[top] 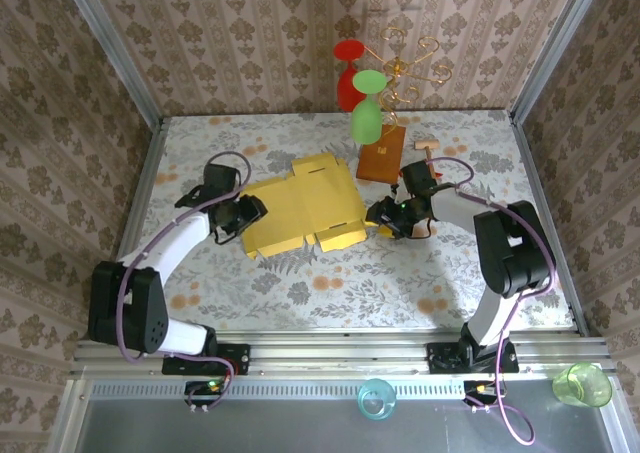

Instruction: Fold the paper box

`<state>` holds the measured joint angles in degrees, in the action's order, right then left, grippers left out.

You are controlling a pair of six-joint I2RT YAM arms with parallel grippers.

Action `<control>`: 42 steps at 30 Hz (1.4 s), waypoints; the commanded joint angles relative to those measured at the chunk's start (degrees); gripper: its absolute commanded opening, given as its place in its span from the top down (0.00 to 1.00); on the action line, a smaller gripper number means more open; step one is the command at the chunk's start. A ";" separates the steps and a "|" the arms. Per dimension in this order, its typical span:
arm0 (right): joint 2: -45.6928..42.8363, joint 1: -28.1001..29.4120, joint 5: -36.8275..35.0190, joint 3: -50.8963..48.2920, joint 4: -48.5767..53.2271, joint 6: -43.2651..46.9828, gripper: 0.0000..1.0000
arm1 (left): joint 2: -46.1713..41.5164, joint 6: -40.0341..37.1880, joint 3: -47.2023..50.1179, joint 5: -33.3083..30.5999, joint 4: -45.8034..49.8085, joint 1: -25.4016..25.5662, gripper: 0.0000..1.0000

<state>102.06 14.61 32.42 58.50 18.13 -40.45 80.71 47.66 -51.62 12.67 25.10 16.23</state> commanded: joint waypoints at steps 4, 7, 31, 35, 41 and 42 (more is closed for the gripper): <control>5.37 0.52 1.26 3.58 -0.90 0.22 0.52 | 5.59 5.20 -0.37 4.12 -7.49 3.56 0.57; 7.00 0.75 2.32 4.38 -2.20 -0.41 0.53 | 9.82 5.94 -1.81 5.64 -9.73 5.38 0.58; 3.72 2.44 5.87 2.92 -4.78 -4.90 0.97 | 17.23 4.42 -3.89 4.99 -10.88 7.72 0.61; 1.70 2.42 5.81 1.49 -7.33 -8.59 1.00 | 14.33 4.14 -5.39 3.28 -8.38 7.74 0.59; -2.00 2.50 3.95 -1.08 -11.58 -16.09 1.00 | 4.64 13.58 -3.82 1.06 -5.76 8.10 0.51; -2.52 2.53 3.79 -1.87 -13.29 -18.11 1.00 | 2.47 17.96 -2.33 1.13 -6.48 8.45 0.49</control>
<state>102.28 16.78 36.64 58.37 8.73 -52.62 88.58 57.34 -54.92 15.35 17.10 23.77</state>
